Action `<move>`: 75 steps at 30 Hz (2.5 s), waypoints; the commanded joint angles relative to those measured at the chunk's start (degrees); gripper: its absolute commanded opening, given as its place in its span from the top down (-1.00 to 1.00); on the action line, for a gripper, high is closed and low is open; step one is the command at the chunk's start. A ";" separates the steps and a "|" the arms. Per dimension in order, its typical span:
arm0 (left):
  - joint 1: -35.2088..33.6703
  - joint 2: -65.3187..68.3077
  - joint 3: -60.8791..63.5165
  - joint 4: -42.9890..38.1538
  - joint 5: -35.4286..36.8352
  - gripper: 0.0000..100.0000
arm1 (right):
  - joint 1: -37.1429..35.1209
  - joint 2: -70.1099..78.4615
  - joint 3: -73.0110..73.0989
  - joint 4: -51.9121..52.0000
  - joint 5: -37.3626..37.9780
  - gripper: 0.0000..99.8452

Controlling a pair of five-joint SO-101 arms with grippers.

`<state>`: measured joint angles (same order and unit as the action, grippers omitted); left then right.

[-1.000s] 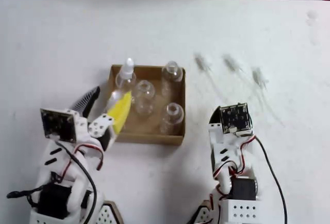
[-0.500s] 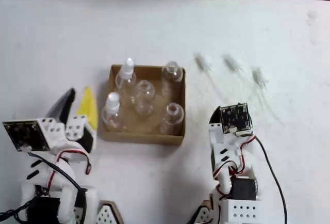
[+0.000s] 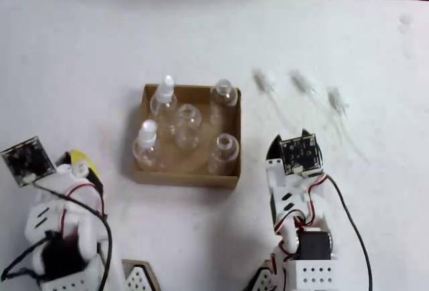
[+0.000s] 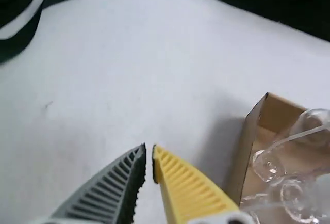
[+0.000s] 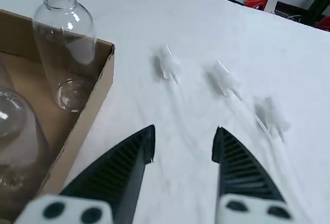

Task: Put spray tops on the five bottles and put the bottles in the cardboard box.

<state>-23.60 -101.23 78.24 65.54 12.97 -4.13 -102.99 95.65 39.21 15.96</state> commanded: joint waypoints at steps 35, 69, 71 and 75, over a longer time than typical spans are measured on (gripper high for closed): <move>6.81 -0.13 18.90 -15.12 -31.74 0.96 | 6.11 -0.04 -3.08 -9.10 0.70 0.68; 6.90 -0.13 18.90 -15.12 -32.00 0.96 | 2.95 138.59 -142.86 42.42 6.68 0.49; 6.90 -0.04 18.90 -15.12 -32.00 0.96 | 2.59 145.10 -148.92 42.42 6.86 0.49; 8.22 0.13 18.90 -15.03 -32.09 0.96 | 1.19 155.30 -161.76 43.47 7.21 0.55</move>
<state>-17.45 -100.79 97.23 50.24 -18.33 -0.97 45.14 -52.57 81.14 22.46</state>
